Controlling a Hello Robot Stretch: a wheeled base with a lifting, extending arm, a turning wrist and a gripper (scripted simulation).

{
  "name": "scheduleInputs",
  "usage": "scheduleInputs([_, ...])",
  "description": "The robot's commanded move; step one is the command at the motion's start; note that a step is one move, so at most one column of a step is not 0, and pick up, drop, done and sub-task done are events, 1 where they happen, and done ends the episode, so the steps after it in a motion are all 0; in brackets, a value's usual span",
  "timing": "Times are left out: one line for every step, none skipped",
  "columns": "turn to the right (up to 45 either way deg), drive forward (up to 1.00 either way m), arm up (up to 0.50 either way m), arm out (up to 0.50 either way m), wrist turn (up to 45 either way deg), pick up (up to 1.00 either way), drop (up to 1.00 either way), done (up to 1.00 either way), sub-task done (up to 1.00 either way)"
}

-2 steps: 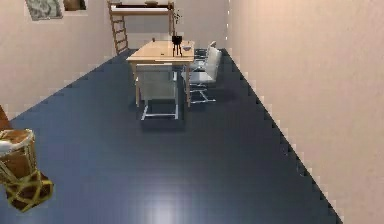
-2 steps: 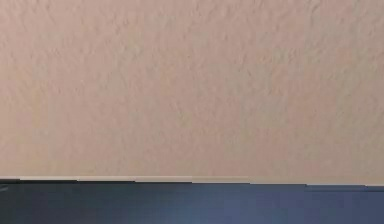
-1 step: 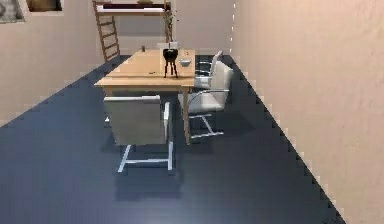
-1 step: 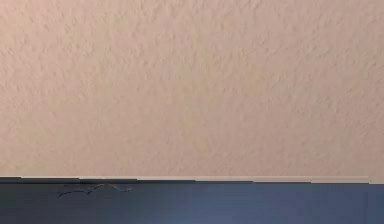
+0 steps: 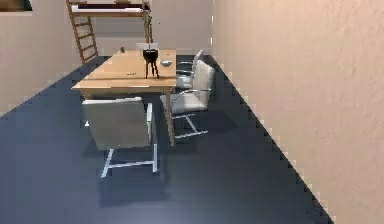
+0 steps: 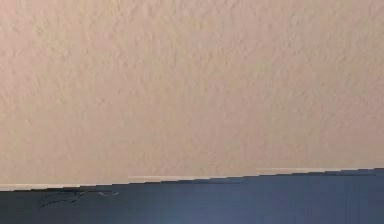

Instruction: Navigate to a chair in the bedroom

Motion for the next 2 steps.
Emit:
scheduleInputs([0.0,0.65,0.0,0.0,0.0,0.0,0.0,0.0,0.0])
scheduleInputs([0.0,0.0,0.0,0.0,0.0,0.0,0.0,1.0,0.0])
